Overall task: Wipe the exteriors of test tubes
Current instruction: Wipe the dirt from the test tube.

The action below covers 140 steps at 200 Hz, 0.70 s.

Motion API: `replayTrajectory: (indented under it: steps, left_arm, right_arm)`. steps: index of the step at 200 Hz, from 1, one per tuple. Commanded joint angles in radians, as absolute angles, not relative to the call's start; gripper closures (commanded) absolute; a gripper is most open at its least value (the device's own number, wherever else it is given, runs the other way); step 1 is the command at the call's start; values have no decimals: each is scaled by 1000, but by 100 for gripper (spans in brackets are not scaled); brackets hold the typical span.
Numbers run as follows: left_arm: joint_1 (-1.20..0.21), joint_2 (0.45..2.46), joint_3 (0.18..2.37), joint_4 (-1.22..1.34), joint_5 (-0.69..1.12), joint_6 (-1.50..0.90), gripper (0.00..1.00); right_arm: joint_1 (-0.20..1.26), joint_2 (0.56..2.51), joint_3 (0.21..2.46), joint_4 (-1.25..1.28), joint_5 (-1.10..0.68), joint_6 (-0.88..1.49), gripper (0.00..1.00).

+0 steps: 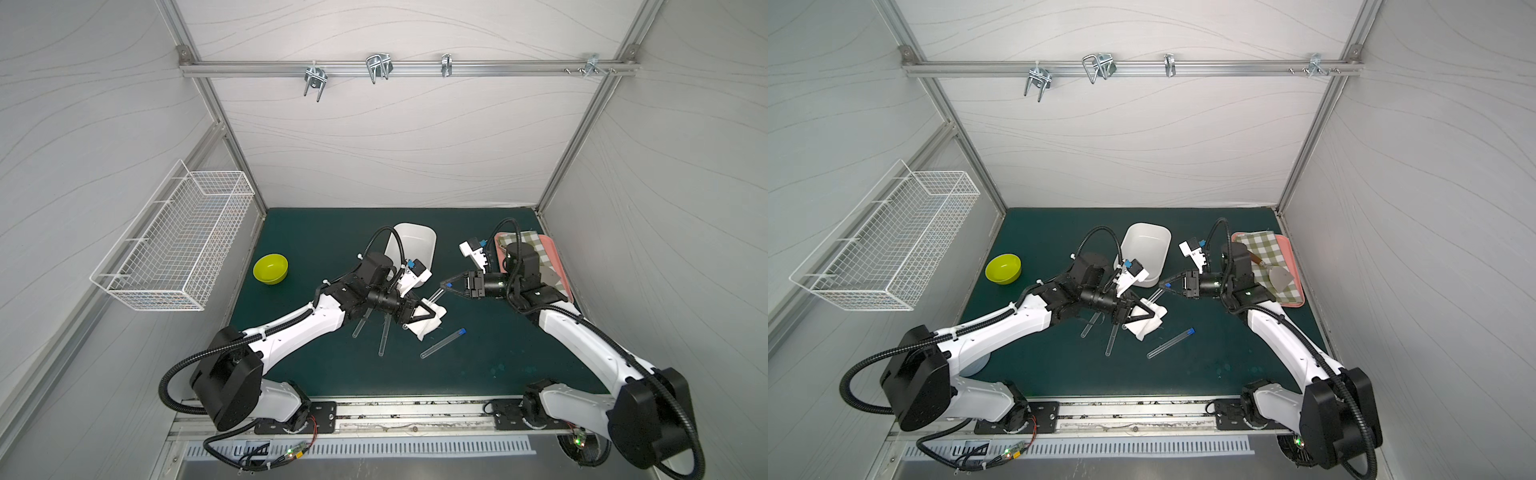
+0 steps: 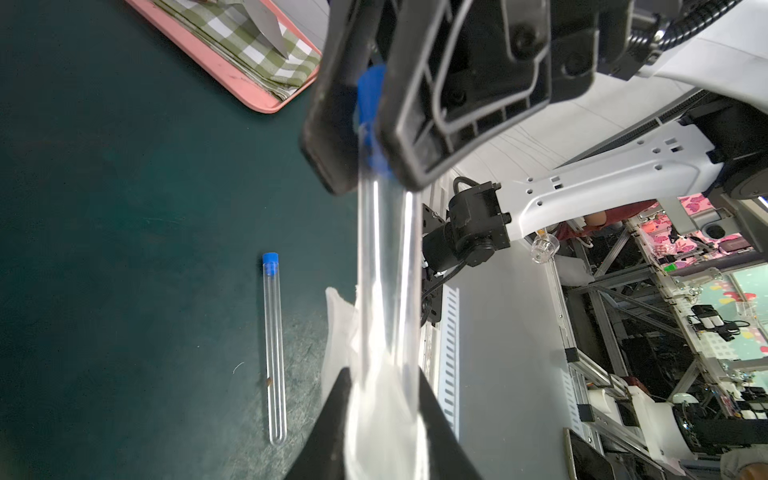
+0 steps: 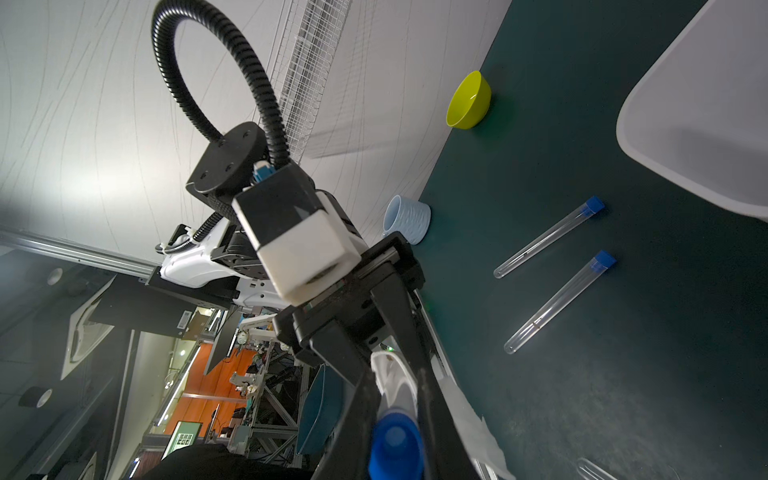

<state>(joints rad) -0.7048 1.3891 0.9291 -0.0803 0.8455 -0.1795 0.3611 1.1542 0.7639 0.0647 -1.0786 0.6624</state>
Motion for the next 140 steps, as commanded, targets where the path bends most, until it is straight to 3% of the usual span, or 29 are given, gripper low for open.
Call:
replayTrajectory:
  steps: [1,54,140]
  left_arm:
    - [-697,1387,923,-18,883,-215,77]
    - [-698,1310,808,15,864,-255,77]
    - [-696,1393,949,14,861,-219,77]
  right_arm:
    - [345,1147,803,53,-1132,645,100]
    - [336,1161,835,26,-1134,621,100]
    - [405,1118,783,-19,-1112,589,100]
